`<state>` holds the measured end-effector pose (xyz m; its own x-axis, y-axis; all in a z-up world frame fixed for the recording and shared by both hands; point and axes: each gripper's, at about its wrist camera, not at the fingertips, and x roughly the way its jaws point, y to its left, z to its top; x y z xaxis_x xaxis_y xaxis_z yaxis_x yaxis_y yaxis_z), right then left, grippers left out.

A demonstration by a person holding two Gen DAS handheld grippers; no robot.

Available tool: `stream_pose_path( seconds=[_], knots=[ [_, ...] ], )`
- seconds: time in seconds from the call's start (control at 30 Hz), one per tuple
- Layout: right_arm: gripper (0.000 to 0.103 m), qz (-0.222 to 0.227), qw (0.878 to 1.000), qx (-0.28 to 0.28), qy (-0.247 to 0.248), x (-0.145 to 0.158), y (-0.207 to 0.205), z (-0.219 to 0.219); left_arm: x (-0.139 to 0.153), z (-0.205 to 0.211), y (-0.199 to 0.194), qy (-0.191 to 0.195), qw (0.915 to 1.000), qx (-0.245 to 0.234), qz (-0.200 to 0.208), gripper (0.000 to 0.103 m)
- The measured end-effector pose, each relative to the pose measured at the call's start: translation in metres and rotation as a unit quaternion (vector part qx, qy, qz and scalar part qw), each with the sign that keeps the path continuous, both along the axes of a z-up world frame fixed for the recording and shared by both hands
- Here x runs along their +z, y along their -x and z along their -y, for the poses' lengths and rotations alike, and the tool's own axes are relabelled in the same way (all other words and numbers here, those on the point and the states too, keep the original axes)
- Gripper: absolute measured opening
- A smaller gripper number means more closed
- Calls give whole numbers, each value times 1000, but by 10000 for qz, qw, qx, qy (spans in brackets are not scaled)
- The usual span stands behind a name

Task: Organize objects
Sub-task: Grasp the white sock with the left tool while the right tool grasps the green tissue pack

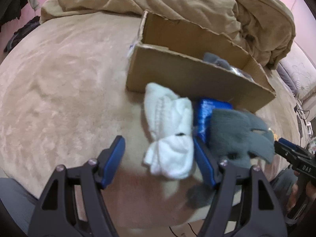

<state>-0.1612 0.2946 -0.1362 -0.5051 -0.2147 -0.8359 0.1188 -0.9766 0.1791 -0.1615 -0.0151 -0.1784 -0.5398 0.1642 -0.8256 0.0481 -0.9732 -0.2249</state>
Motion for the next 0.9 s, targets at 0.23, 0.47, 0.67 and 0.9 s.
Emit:
stream_pose_path(
  seconds=[0.23,0.47,0.67,0.9],
  knots=[
    [83,199,9997,-115,82,-17,15,-1,-7,-7,12,361,9992,-164,-86,71],
    [78,98,9999,-70,-25,-15,12,0,1,-8,6,371,9990,-222,-137,39],
    [78,-219,9997,-6,-49,14,-9,1,27,-5,-20,242,9991,-160,-308,38],
    [78,-585,9982,144,-68,60,-44,13,78,2,-66,117,9979,-146,-619,38]
  ],
)
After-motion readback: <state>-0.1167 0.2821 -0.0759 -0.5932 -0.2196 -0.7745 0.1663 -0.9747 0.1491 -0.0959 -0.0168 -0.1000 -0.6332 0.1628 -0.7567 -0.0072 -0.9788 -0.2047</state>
